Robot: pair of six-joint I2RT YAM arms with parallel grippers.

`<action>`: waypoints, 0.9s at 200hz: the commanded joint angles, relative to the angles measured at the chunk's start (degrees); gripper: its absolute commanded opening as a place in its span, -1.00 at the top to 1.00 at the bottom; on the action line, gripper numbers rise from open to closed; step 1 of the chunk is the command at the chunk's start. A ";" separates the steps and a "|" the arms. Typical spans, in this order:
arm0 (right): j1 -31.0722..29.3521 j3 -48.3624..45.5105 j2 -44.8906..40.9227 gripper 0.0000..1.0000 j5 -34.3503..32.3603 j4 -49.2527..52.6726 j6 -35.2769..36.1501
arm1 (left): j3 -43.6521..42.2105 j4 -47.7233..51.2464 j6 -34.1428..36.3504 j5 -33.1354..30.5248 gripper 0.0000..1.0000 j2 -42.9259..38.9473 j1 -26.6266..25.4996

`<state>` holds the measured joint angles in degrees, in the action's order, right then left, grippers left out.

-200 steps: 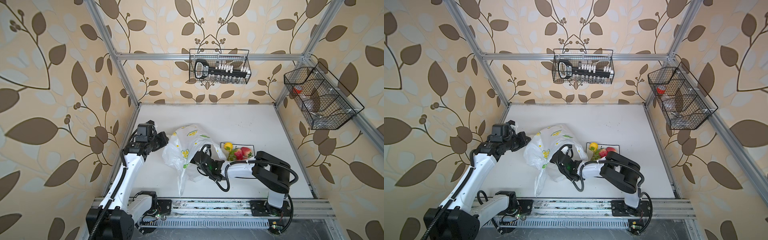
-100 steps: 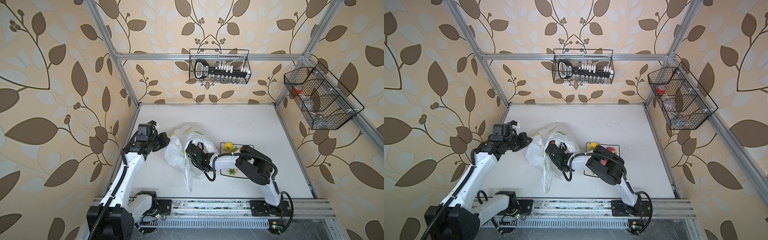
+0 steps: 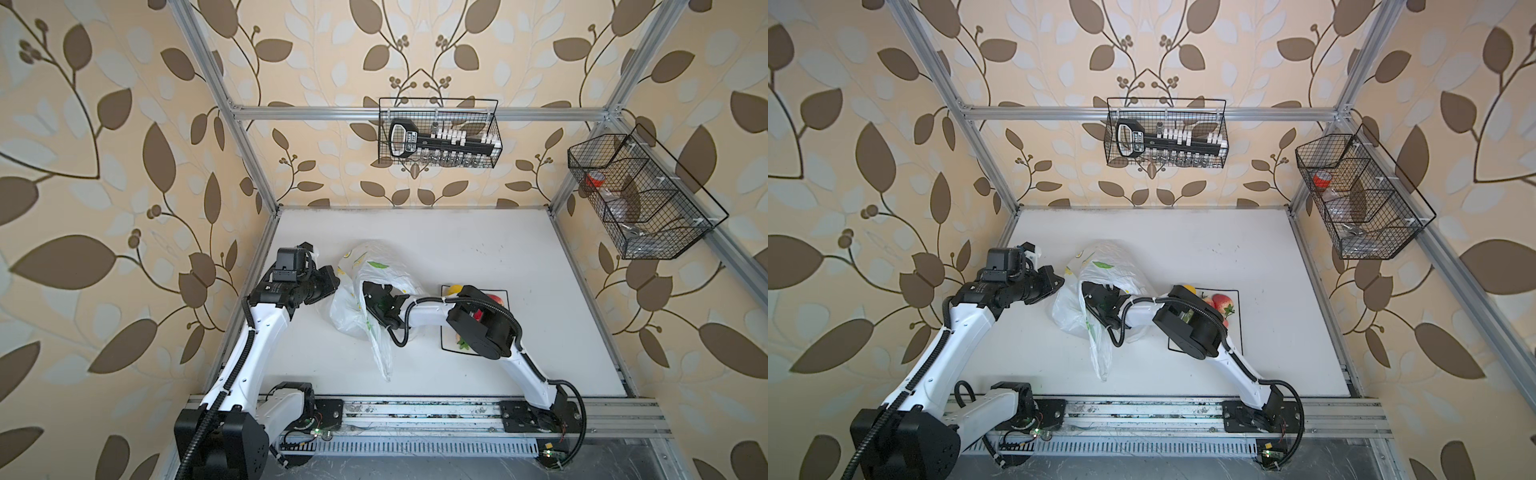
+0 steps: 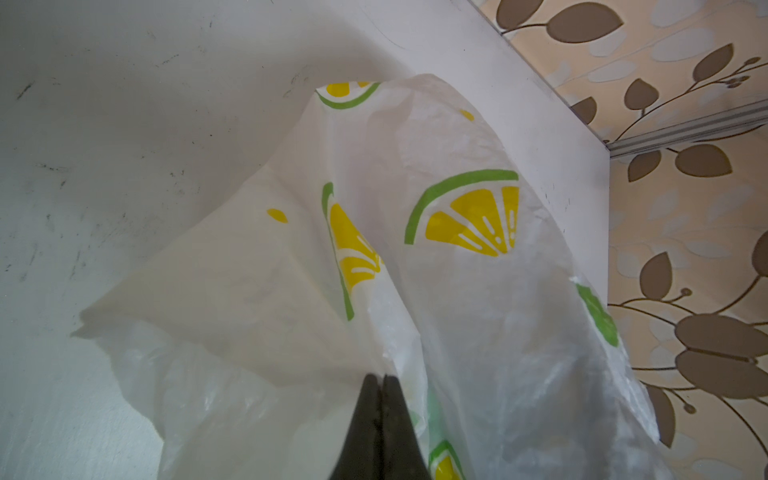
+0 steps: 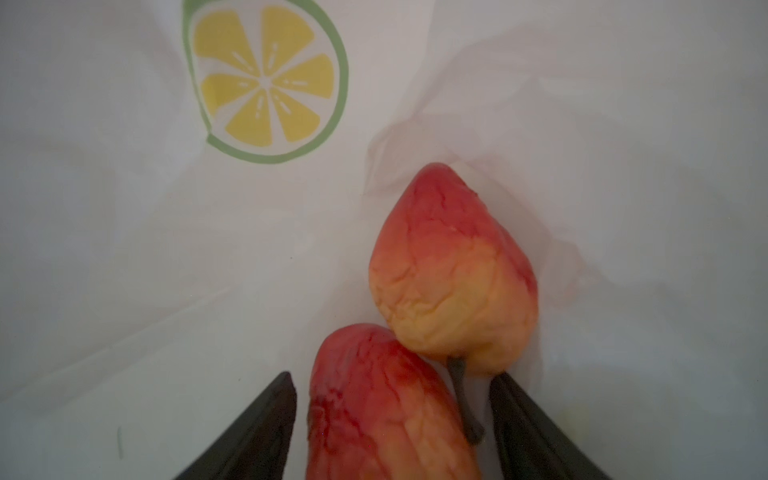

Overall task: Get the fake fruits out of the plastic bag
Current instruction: 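Close the right gripper on the nearer red peach in the bag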

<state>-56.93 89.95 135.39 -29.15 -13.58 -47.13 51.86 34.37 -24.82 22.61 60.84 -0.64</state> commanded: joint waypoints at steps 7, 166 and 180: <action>-0.03 2.83 2.98 -0.38 1.36 4.55 1.79 | 0.61 -0.47 1.09 1.85 1.00 0.00 0.14; -1.67 -17.31 -15.63 0.35 6.11 -5.46 3.46 | 1.21 -0.27 -1.07 -5.77 1.00 0.07 0.38; -2.27 -20.07 -18.15 0.35 6.36 -5.89 3.58 | 0.98 -0.53 -1.18 -6.17 1.00 0.07 0.45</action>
<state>-58.06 74.13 121.89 -24.34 -16.88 -43.83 51.86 34.41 -25.65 18.44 61.28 -0.64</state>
